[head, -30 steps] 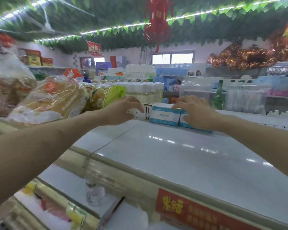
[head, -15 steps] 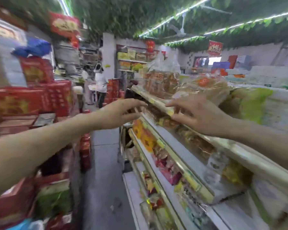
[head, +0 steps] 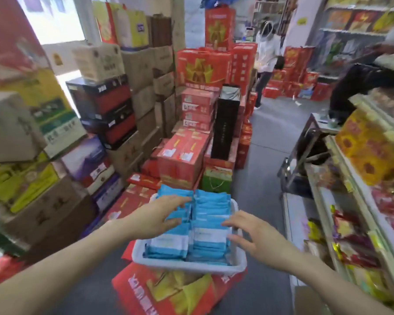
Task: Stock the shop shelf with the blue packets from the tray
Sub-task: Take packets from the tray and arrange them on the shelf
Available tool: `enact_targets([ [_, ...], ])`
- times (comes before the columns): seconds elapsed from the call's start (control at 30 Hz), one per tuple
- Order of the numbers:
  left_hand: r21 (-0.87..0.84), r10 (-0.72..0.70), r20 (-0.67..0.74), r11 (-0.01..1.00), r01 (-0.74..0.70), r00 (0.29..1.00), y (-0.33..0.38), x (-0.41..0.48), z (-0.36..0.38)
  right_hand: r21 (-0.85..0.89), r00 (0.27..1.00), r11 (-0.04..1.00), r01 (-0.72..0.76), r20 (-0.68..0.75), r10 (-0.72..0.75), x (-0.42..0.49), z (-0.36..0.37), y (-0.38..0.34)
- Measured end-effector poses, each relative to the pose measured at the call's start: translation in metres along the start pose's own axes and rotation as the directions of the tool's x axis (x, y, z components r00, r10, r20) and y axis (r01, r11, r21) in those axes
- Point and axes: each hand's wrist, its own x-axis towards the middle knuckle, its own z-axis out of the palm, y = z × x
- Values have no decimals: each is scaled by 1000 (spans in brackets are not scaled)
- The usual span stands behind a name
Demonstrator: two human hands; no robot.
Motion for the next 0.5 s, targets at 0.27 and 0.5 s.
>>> enact_targets([
  [0.27, 269, -8, 43, 963, -4, 999, -58, -50, 72, -266, 995, 960, -93, 3, 97, 49, 96, 1],
  [0.5, 369, -37, 49, 929, 16, 998, -66, -36, 87, -387, 990, 911, -144, -47, 137, 54, 99, 4],
])
